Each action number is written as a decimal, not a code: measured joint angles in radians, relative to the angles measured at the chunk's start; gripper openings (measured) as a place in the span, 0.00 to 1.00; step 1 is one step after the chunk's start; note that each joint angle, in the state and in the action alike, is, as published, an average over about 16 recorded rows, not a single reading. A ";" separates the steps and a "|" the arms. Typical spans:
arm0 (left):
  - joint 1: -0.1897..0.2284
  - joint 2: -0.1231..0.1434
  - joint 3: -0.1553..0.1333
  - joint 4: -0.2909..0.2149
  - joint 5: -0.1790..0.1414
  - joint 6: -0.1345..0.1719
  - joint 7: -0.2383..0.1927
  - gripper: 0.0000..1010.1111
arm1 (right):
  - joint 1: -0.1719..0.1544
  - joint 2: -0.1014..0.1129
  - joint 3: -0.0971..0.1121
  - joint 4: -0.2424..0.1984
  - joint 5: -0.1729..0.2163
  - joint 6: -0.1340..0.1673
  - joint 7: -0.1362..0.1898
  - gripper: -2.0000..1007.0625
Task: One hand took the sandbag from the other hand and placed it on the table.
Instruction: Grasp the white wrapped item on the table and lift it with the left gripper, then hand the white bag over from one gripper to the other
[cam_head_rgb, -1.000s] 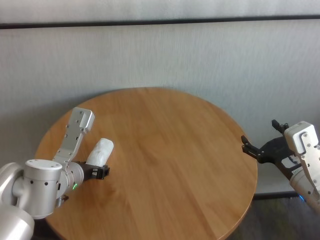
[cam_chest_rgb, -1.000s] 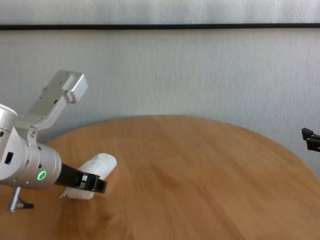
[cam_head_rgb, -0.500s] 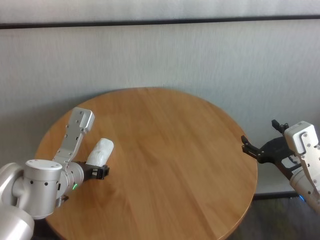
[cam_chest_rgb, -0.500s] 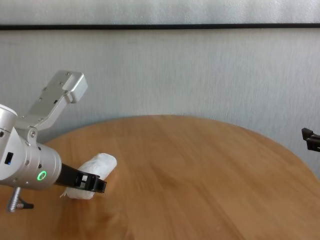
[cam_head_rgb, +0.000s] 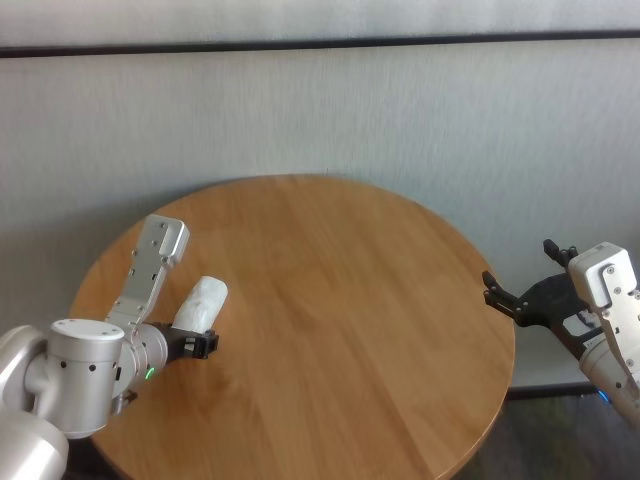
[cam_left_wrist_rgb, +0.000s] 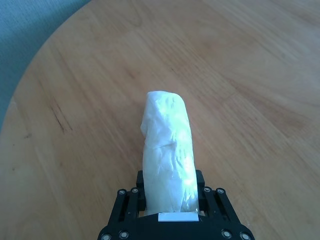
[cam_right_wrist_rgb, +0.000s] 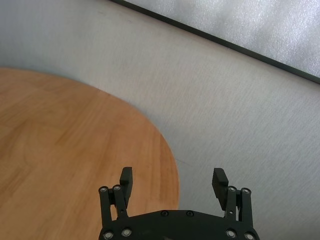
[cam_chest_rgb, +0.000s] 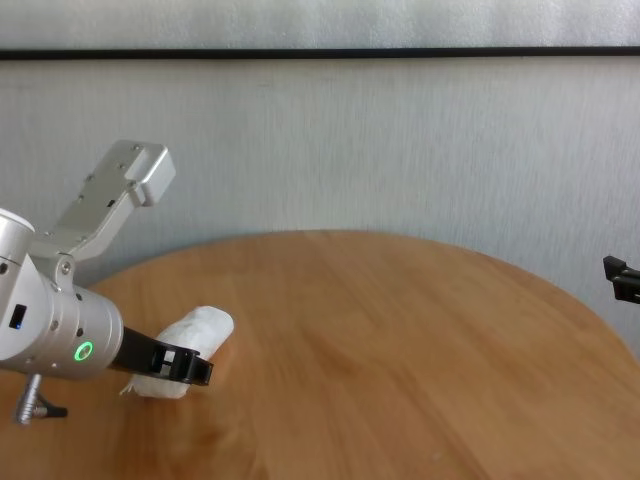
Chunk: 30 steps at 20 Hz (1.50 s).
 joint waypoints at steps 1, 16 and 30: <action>0.001 0.001 0.000 -0.002 0.000 -0.002 -0.003 0.56 | 0.000 0.000 0.000 0.000 0.000 0.000 0.000 1.00; 0.045 0.055 -0.003 -0.092 0.010 -0.129 -0.129 0.56 | 0.000 0.000 0.000 0.000 0.000 0.000 0.000 1.00; 0.089 0.096 -0.014 -0.233 -0.019 -0.259 -0.305 0.56 | 0.000 0.000 0.000 0.000 0.000 0.000 0.000 1.00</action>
